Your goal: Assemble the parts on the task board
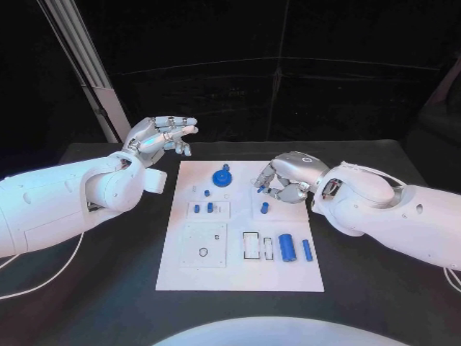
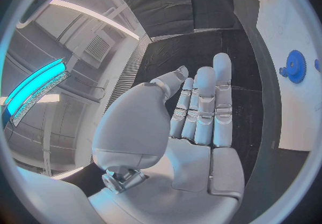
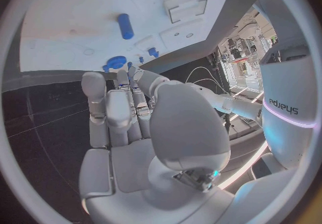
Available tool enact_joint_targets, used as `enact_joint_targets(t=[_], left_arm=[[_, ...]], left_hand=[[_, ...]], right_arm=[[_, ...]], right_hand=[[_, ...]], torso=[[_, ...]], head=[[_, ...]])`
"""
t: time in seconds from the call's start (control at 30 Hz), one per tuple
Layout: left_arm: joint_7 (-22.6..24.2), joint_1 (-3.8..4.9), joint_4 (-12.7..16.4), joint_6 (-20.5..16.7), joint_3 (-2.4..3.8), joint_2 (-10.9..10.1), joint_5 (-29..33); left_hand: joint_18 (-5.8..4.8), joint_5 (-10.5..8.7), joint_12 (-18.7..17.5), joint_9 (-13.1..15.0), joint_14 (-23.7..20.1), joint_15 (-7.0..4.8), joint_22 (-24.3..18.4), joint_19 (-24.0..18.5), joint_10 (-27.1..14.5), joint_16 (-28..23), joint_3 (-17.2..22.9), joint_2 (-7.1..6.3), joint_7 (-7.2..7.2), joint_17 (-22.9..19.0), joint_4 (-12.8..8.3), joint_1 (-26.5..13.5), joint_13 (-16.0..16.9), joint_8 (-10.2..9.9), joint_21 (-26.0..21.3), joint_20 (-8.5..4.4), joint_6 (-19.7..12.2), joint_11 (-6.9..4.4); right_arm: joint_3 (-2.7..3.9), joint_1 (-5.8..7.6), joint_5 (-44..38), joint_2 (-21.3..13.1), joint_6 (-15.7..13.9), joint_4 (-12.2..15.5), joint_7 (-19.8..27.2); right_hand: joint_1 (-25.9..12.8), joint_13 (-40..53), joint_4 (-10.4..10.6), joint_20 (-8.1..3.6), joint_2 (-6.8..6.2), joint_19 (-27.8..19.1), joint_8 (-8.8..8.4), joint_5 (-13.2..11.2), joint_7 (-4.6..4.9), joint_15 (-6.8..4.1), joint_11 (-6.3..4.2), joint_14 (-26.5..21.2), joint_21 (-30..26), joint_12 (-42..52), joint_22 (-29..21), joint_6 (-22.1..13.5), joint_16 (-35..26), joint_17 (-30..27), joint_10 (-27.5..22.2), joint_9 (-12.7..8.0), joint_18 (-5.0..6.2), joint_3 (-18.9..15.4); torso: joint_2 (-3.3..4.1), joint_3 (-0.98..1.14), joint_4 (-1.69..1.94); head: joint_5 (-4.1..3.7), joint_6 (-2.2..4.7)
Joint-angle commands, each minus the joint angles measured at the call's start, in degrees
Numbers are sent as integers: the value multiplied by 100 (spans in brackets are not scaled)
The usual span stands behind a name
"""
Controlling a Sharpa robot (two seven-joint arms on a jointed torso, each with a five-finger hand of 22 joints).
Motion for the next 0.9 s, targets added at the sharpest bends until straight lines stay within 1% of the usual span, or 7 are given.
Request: enact_joint_targets(t=[0.03, 0.17, 0.27, 0.5, 0.6, 0.77, 0.9], left_arm=[[15, 8, 7, 89, 5, 29, 20], [7, 8, 12, 96, 5, 62, 21], [4, 8, 21, 97, 5, 84, 21], [-2, 10, 51, 89, 5, 112, 21], [-3, 10, 62, 90, 5, 117, 21], [-6, 11, 69, 92, 5, 128, 21], [-10, 11, 71, 98, 4, 133, 21]], left_hand=[[79, 22, 38, -4, -44, 1, -5, -45, -54, -27, 8, 9, 10, -5, -30, -42, -5, 31, -19, -4, -27, -5], [79, 22, 38, -4, -44, 1, -5, -45, -54, -27, 8, 9, 10, -5, -30, -42, -5, 31, -19, -4, -27, -5], [79, 22, 38, -4, -44, 1, -5, -45, -54, -27, 8, 9, 10, -5, -30, -42, -5, 31, -19, -4, -27, -5], [79, 22, 42, -4, -46, 2, -8, -45, -60, -27, 7, 9, 11, -9, -34, -40, -7, 35, -23, -3, -30, -3], [79, 22, 42, -4, -46, 2, -8, -45, -60, -27, 7, 9, 11, -9, -34, -40, -7, 35, -23, -3, -30, -3], [79, 22, 42, -4, -46, 2, -8, -45, -60, -27, 7, 9, 11, -9, -34, -40, -7, 35, -23, -3, -30, -3], [79, 22, 42, -4, -46, 2, -8, -45, -60, -27, 7, 9, 11, -9, -34, -40, -7, 35, -23, -3, -30, -3]], right_arm=[[6, 10, 200, 143, -58, 81, 138], [2, -8, 220, 399, 149, 31, 138], [-2, -111, 193, 568, 384, -4, 123], [-56, -364, 28, 932, 769, -173, 126], [-67, -448, -45, 1045, 848, -256, 120], [-77, -538, -180, 1202, 919, -364, 79], [-80, -575, -273, 1292, 956, -432, 29]], right_hand=[[-20, -8, -27, 4, 37, 30, -16, 25, 32, -4, 7, 209, 19, -41, 7, -5, 38, 3, -27, -9, -86, 1], [-23, -8, -25, 5, 39, 26, -18, 26, 34, -3, 9, 206, 19, -44, 3, -6, 31, -9, -29, -9, -85, 0], [-30, -15, -28, 12, 43, 3, -35, 30, 43, 6, 19, 200, 16, -67, -16, -24, 36, -18, -54, -15, -81, 1], [-31, -17, -28, 14, 47, 4, -38, 31, 44, 8, 22, 200, 22, -73, -7, -26, 44, -11, -60, -16, -82, 3], [-31, -17, -28, 14, 47, 4, -38, 31, 44, 8, 22, 200, 22, -73, -7, -26, 44, -11, -60, -16, -82, 3], [-32, -17, -27, 15, 49, 5, -39, 31, 46, 9, 22, 201, 26, -74, -1, -27, 54, 1, -61, -16, -83, 3], [-42, -18, -22, 19, 54, 1, -44, 27, 50, 13, 26, 200, 28, -80, 0, -30, 59, 1, -64, -17, -83, -1]], torso=[[-2, -6, 20], [-5, -22, 18], [-4, -27, 23], [-5, -12, 3], [-11, -21, 2], [-7, -7, -4], [-12, -12, 3]], head=[[51, -31], [119, -71], [162, -96], [278, -149], [315, -175], [380, -214], [396, -230]])
